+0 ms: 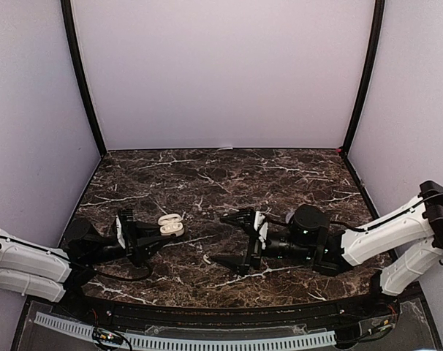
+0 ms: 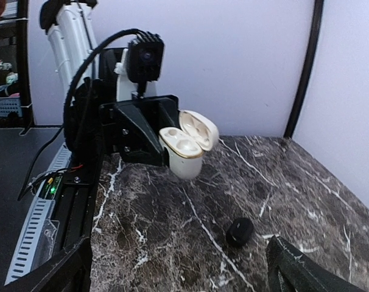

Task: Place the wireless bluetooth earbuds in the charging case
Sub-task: Pass from the right arm to the left, then pick up the left earbud from the center of the board.

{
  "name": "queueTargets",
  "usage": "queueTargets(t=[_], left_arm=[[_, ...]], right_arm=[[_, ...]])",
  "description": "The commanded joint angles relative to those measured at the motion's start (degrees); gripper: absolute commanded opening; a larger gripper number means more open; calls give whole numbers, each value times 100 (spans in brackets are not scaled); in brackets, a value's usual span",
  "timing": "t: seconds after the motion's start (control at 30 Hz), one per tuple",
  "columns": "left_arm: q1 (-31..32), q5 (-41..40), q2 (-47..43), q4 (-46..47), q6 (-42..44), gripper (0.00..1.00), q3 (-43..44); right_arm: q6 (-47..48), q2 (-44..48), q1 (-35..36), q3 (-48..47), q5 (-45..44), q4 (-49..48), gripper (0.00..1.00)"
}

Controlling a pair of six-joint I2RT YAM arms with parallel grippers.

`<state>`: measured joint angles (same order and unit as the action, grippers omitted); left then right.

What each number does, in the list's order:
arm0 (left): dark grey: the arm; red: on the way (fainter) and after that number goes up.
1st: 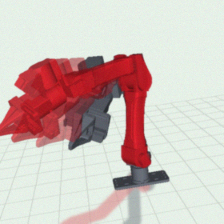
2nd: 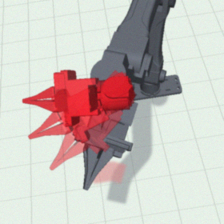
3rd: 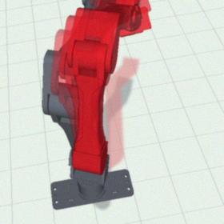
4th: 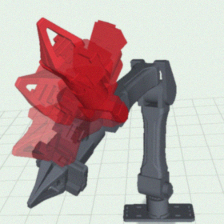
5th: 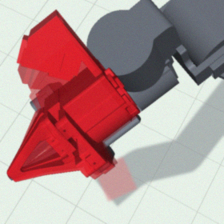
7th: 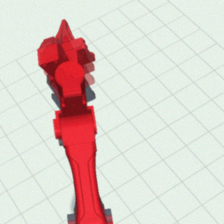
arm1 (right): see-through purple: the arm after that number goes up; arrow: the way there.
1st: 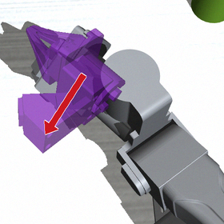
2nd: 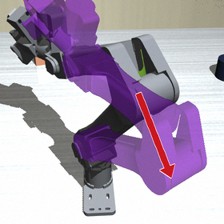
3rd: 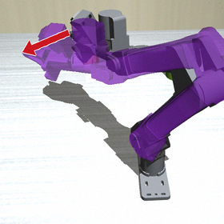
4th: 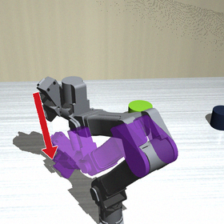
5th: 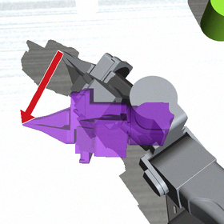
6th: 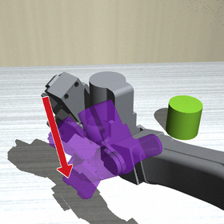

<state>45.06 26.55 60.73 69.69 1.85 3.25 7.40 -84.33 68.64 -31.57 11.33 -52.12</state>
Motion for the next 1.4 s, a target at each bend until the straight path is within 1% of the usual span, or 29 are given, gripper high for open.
queueTargets(t=[0.0,0.07,0.1,0.17,0.27,0.33,0.43,0.57,0.63,0.7,0.77,0.87,1.07,1.2,1.37], left_arm=[[-129,-375,-152,44,-64,22,-141],[-158,-454,-202,35,-20,22,-188],[-171,-496,-221,23,-3,22,-206],[-181,-563,-257,-49,91,22,-223],[-190,-622,-266,-136,231,22,-249],[-190,-654,-253,-133,307,22,-290],[-190,-668,-266,-123,363,22,-330],[-190,-631,-311,-66,379,22,-382],[-190,-605,-316,-52,378,22,-382],[-190,-606,-300,-44,373,22,-379],[-190,-638,-296,-35,365,22,-378],[-190,-752,-319,-10,351,22,-402],[-190,-1298,-444,95,255,20,-521],[-207,-1627,-483,36,198,20,-546],[-224,-1741,-507,-63,193,20,-548]], right_arm=[[-968,530,24,53,-1448,870,99],[-1639,767,26,-207,-2526,1814,99],[-1776,881,8,-380,-2781,2340,99],[-1656,1045,-10,-596,-2851,3092,99],[-1694,1230,-17,-630,-3049,3555,99],[-1838,1261,-20,-681,-3124,3852,97],[-2221,1158,-17,-905,-3166,4388,91],[-2976,846,-20,-1415,-3388,5321,90],[-3003,738,-18,-1515,-3472,5507,90],[-2949,681,-21,-1537,-3250,5500,89],[-3019,617,-18,-1576,-3100,5478,86],[-3143,398,-10,-1824,-3028,5785,79],[-3425,-81,87,-2338,-2884,6366,68],[-3624,-526,88,-2845,-2785,6726,66],[-3655,-1330,79,-3600,-2777,7099,60]])
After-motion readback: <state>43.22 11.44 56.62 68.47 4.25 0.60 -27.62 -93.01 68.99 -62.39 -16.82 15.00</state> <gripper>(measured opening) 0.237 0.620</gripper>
